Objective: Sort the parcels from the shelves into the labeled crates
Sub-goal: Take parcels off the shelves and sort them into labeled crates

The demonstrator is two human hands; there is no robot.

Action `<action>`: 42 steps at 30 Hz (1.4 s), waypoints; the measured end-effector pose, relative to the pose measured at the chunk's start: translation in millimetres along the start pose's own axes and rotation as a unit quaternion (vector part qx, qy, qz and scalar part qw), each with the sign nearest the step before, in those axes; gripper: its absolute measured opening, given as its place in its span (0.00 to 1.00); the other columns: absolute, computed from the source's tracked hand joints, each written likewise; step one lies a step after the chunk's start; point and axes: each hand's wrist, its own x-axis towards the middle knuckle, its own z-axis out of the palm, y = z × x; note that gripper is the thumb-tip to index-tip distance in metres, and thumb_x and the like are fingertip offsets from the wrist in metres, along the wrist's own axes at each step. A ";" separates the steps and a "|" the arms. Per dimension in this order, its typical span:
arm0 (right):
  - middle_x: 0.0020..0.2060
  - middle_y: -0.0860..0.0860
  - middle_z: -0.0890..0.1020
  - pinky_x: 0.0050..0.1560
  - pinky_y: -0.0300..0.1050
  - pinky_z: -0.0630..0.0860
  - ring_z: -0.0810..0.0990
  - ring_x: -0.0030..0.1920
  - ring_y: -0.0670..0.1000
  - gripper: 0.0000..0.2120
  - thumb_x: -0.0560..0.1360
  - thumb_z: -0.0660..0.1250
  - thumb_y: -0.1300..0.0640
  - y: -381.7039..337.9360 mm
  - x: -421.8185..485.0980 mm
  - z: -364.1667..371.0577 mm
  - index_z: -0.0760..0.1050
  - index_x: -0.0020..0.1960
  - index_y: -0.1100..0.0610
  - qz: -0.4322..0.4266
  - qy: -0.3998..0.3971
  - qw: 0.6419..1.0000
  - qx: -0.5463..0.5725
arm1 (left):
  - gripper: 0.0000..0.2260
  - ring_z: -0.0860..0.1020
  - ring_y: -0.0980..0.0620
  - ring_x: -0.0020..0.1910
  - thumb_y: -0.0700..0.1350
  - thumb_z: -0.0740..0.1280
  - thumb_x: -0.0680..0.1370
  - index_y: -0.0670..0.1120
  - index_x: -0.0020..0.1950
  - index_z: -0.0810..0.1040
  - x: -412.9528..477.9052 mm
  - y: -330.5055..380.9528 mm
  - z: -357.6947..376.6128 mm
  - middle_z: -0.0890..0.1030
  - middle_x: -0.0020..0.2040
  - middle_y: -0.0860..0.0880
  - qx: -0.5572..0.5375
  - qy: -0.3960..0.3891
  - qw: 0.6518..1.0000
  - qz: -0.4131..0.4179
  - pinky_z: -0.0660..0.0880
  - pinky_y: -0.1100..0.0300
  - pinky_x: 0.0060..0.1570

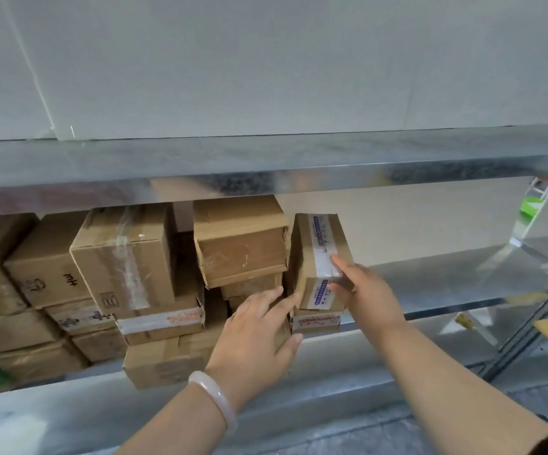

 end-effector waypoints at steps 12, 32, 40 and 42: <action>0.70 0.54 0.71 0.64 0.44 0.70 0.70 0.68 0.52 0.35 0.71 0.75 0.50 -1.0 -136.4 -77.2 0.67 0.74 0.55 -0.206 0.128 0.970 -0.036 | 0.33 0.78 0.55 0.63 0.60 0.71 0.72 0.54 0.75 0.65 2.5 130.8 19.8 0.79 0.65 0.56 -0.495 0.058 0.855 -0.145 0.74 0.53 0.65; 0.62 0.29 0.71 0.53 0.35 0.76 0.73 0.61 0.37 0.33 0.66 0.76 0.40 -85.5 -184.5 -33.6 0.64 0.66 0.26 -0.084 -0.201 0.899 0.380 | 0.23 0.81 0.49 0.57 0.56 0.69 0.73 0.58 0.68 0.75 -172.9 95.6 -1.4 0.84 0.56 0.52 -0.562 0.292 0.710 -0.308 0.79 0.54 0.52; 0.72 0.46 0.65 0.70 0.52 0.64 0.63 0.71 0.50 0.37 0.64 0.64 0.33 -199.4 -215.4 31.5 0.67 0.72 0.41 -0.360 -0.126 0.918 0.111 | 0.59 0.78 0.47 0.62 0.65 0.82 0.52 0.66 0.76 0.53 -256.3 33.0 -59.3 0.77 0.65 0.51 -0.497 0.399 0.698 -0.326 0.76 0.44 0.61; 0.73 0.45 0.64 0.72 0.52 0.61 0.60 0.73 0.49 0.37 0.64 0.63 0.33 -233.2 -226.7 56.0 0.66 0.72 0.41 -0.380 -0.141 0.908 0.111 | 0.58 0.81 0.47 0.59 0.63 0.83 0.51 0.71 0.74 0.52 -283.9 9.2 -78.9 0.80 0.61 0.53 -0.513 0.407 0.681 -0.329 0.79 0.45 0.57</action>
